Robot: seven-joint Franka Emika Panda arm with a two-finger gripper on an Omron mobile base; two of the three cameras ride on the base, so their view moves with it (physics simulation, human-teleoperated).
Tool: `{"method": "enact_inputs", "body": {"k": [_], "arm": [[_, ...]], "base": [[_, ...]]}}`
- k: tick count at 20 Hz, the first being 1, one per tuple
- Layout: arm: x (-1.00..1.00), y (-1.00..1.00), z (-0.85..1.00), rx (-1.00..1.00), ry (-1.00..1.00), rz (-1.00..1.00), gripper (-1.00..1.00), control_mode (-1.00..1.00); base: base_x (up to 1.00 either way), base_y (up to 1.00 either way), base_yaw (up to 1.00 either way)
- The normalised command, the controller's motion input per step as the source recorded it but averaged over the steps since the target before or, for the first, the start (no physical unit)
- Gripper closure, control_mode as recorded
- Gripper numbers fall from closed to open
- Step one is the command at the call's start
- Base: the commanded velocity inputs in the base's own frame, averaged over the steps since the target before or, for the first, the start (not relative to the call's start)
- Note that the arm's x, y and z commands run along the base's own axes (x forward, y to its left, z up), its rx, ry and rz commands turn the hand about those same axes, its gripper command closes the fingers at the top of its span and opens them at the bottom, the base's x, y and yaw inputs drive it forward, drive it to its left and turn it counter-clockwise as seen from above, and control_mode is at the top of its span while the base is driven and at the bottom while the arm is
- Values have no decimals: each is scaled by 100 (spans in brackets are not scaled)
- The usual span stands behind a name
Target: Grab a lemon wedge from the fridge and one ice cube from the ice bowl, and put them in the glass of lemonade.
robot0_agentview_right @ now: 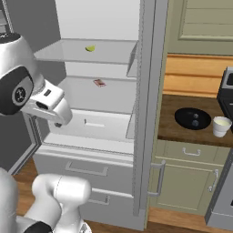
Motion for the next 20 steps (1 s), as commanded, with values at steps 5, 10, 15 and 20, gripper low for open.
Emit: {"method": "enact_inputs", "body": {"k": [5,10,15,20], "arm": [[-68,-16,12,-8,-7,-9,-100,-100],[0,-2,0,0,-10,2,-100,-100],[1,0,0,0,-24,0,-100,-100],[29,5,0,0,-5,0,-100,-100]], "base": [[0,0,0],[0,0,0],[0,0,0],[0,0,0]]}}
